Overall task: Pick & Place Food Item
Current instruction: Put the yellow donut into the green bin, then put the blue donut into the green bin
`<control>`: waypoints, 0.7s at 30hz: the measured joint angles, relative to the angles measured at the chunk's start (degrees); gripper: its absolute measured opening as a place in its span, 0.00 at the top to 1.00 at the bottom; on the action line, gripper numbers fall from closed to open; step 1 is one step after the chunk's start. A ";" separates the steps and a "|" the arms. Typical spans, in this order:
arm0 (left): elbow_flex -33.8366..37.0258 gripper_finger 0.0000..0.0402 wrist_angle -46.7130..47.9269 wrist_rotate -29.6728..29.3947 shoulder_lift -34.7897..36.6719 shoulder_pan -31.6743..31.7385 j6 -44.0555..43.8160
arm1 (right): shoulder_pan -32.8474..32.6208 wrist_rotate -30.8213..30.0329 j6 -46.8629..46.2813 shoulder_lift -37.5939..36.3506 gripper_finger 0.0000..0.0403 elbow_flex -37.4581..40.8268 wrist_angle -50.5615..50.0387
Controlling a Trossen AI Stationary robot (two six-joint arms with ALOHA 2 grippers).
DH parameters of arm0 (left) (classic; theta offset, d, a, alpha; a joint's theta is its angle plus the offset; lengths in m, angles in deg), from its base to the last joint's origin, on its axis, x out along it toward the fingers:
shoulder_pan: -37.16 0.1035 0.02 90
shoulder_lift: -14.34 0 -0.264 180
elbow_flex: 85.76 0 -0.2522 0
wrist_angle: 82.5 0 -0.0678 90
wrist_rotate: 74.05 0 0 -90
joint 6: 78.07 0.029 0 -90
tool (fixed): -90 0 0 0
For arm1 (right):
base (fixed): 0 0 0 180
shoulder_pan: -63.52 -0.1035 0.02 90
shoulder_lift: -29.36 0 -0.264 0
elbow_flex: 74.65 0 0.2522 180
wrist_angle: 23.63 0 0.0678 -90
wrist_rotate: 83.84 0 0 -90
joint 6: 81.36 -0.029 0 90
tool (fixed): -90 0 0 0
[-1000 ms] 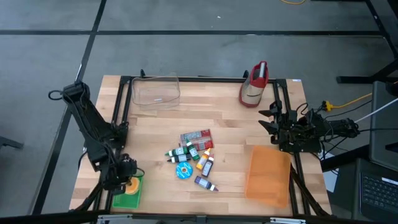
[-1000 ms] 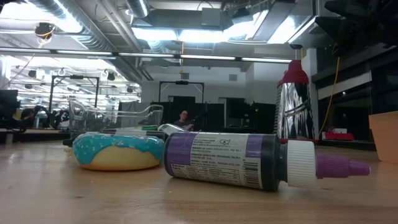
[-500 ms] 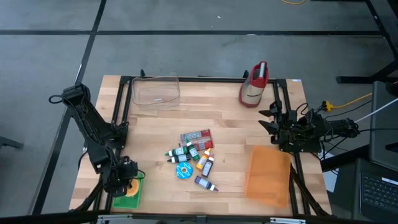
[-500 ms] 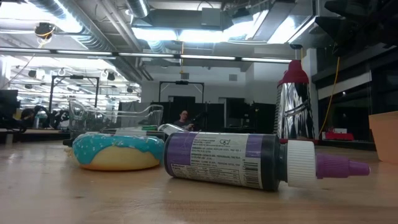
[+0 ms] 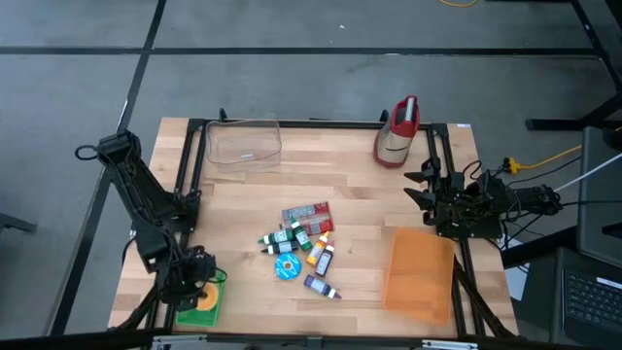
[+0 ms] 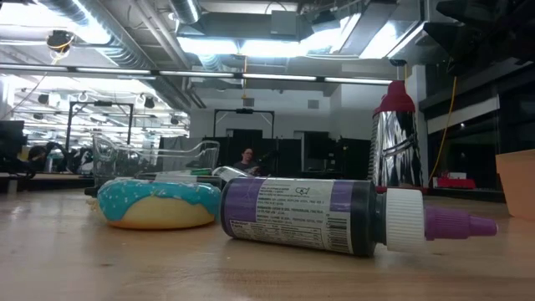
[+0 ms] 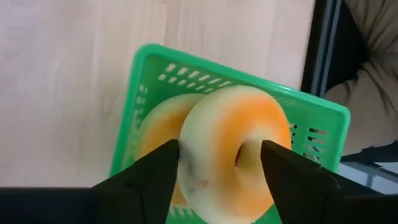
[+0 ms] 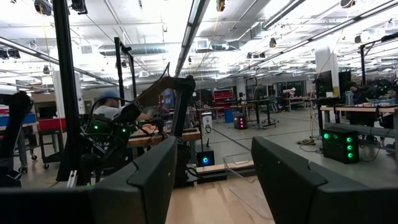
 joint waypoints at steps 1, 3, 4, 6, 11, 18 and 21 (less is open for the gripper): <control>-0.25 0.44 0.65 -0.23 0.00 0.02 0.10 | -0.01 0.02 0.00 0.01 0.48 0.00 0.00; -0.71 0.44 2.70 -0.31 0.02 0.00 0.10 | 0.01 0.02 -0.09 0.00 0.48 0.00 0.00; -0.84 0.44 3.69 -0.29 0.02 0.00 0.06 | 0.01 0.02 -0.28 0.01 0.48 0.00 0.00; -1.04 0.44 6.13 -0.31 0.02 0.00 0.02 | -0.01 0.02 -0.31 0.00 0.48 0.00 0.00; -2.02 0.44 12.02 -2.67 0.02 0.52 0.87 | 0.01 0.02 -0.42 0.01 0.48 0.00 0.00; -6.71 0.44 12.49 -7.17 0.04 3.57 7.42 | 0.01 0.02 -0.44 0.01 0.48 0.00 0.00; -9.00 0.44 12.54 -7.98 0.04 4.66 10.32 | -0.01 0.00 -0.43 -0.01 0.48 0.00 0.00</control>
